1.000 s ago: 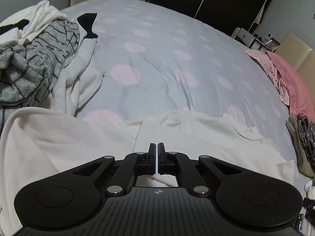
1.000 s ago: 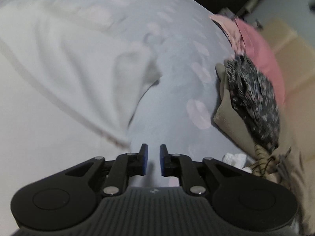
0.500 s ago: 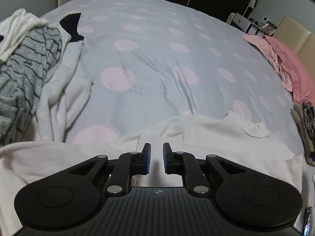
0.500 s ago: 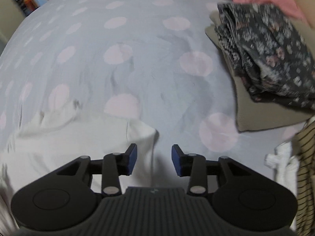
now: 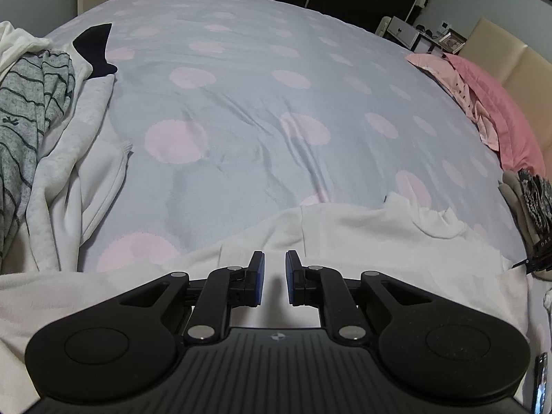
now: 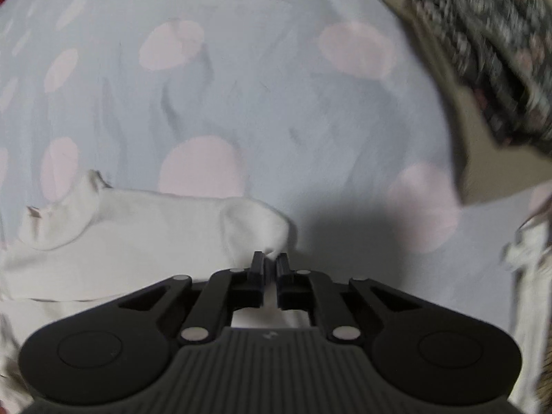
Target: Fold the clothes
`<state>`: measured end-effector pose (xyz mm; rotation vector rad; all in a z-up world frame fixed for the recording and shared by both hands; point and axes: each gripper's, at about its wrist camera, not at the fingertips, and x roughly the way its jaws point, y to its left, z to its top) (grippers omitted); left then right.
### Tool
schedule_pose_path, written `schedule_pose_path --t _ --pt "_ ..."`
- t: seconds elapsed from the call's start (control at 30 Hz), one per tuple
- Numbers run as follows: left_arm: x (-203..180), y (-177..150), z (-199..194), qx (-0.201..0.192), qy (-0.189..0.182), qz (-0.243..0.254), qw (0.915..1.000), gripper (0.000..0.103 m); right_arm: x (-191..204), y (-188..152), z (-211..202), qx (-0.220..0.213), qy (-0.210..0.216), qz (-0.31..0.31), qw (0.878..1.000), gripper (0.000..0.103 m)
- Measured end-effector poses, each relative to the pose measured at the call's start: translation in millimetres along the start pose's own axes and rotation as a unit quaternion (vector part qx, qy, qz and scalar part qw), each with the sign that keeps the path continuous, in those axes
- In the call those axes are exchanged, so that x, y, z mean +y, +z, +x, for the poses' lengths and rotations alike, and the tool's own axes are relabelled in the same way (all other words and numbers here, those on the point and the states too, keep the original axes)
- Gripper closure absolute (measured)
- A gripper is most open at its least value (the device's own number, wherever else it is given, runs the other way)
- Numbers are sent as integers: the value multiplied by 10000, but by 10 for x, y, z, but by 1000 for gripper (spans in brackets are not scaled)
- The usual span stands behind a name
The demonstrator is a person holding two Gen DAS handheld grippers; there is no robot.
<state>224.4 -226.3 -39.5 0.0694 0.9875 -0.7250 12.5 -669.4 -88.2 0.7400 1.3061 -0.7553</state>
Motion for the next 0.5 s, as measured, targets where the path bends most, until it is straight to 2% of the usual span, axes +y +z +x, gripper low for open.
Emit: schedule_pose_path --t 0.27,0.33,0.4,0.47,0.5 --pt "63 -7 40 41 69 -107 9999 93 -209 161 124 -304 -422 301 9982 98" --pt "82 -7 51 64 101 -138 9998 93 -231 148 188 -265 -375 314 9985 96" --pt "108 -7 39 48 114 -181 9998 85 -226 85 200 -333 -319 191 9988 94" --pt "135 -8 14 -3 109 -247 9996 77 -239 -2 95 -619 -357 33 9974 69" --pt "149 -8 2 -32 114 -290 9995 72 -254 -52 33 -758 -364 -32 9965 65"
